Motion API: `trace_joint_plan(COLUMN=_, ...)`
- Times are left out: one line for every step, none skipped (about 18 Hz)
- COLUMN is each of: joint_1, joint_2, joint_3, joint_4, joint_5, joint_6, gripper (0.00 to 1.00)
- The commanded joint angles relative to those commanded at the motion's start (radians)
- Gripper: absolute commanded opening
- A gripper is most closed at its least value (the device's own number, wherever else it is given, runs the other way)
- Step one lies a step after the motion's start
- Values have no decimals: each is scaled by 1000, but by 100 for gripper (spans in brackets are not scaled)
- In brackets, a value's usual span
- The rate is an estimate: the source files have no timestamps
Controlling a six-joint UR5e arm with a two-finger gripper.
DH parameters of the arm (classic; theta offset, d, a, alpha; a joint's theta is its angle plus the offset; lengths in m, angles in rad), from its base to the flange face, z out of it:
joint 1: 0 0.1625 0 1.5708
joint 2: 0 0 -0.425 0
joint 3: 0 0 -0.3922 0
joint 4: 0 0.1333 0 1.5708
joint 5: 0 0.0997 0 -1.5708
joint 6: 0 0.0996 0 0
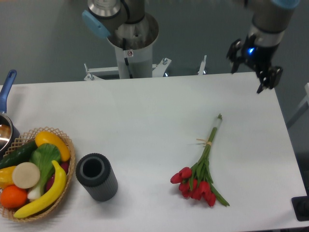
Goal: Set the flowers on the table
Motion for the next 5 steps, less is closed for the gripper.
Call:
trace_joint_plan(joint_1=2, joint_2=2, joint_3=-3, joint_4=3, joint_5=-11, joint_6=-2, gripper=100)
trace_joint_plan(joint_1=2, joint_2=2, joint_3=-3, joint_4=3, joint_5=-11, joint_6=0, gripper=100)
trace_joint_plan(joint_1=2, joint_2=2, joint_3=-3, joint_4=3, joint_5=-11, joint_6=-2, gripper=100)
trace_joint_plan(joint_1=2, joint_2=2, joint_3=-5, joint_4=5, joint_5=-12, joint_6=-2, gripper=100)
trace_joint_plan(joint_1=2, joint_2=2, joint_3=-5, joint_4=6, joint_5=-14, joint_6=-2, gripper=100)
